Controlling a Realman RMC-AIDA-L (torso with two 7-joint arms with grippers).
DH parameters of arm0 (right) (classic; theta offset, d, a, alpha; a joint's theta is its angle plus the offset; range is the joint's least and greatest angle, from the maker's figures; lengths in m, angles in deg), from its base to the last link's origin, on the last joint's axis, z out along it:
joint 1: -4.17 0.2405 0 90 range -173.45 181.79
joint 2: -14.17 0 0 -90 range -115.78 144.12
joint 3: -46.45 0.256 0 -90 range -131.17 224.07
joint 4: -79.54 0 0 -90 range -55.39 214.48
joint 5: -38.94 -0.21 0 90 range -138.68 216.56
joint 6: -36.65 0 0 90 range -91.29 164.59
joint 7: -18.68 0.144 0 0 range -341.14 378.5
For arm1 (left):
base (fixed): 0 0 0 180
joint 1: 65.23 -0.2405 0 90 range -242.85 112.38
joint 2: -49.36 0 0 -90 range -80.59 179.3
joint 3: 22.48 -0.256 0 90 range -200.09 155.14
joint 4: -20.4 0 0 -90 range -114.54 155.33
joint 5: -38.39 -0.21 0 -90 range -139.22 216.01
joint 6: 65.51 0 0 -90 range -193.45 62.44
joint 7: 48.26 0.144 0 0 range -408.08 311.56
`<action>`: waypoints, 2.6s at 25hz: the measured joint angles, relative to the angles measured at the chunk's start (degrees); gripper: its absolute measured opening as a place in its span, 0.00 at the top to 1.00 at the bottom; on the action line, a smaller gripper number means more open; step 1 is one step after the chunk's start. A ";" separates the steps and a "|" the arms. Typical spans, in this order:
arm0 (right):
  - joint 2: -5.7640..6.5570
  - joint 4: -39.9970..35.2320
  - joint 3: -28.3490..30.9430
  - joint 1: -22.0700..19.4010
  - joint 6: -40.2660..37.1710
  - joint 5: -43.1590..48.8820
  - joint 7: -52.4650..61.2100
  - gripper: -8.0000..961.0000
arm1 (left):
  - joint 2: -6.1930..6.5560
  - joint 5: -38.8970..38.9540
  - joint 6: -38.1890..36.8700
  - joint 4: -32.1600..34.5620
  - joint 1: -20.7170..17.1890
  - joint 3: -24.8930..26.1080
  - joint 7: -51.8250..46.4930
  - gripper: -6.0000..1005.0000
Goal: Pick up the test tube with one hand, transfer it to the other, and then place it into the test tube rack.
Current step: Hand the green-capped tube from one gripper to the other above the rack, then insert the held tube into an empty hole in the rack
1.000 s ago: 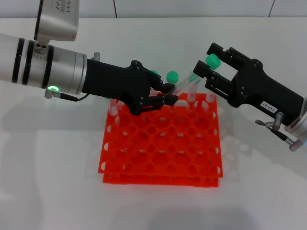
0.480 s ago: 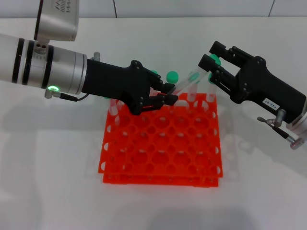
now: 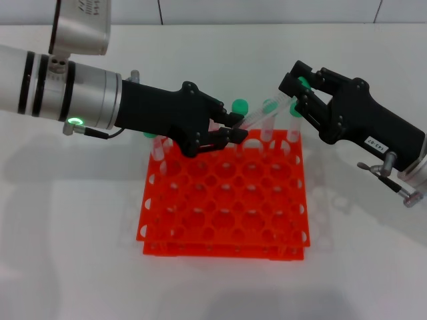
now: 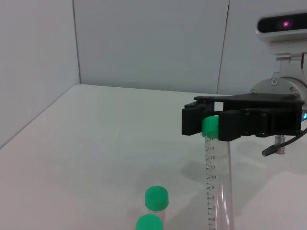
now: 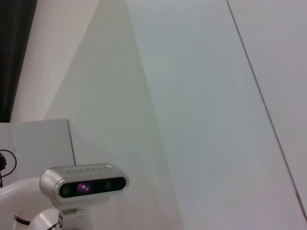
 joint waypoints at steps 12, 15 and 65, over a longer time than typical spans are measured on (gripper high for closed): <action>0.00 -0.12 0.01 -0.18 -0.51 0.11 0.35 0.73 | -0.60 0.07 1.86 0.10 0.01 -0.77 -2.26 0.70; 0.00 -0.25 0.01 -0.20 -0.54 0.11 0.43 0.73 | -0.67 0.07 1.28 0.11 0.01 -0.78 -2.60 0.69; 1.34 -41.54 -18.07 2.04 2.11 7.72 37.83 0.72 | -1.68 10.04 -10.21 41.14 -43.88 3.51 -16.53 0.26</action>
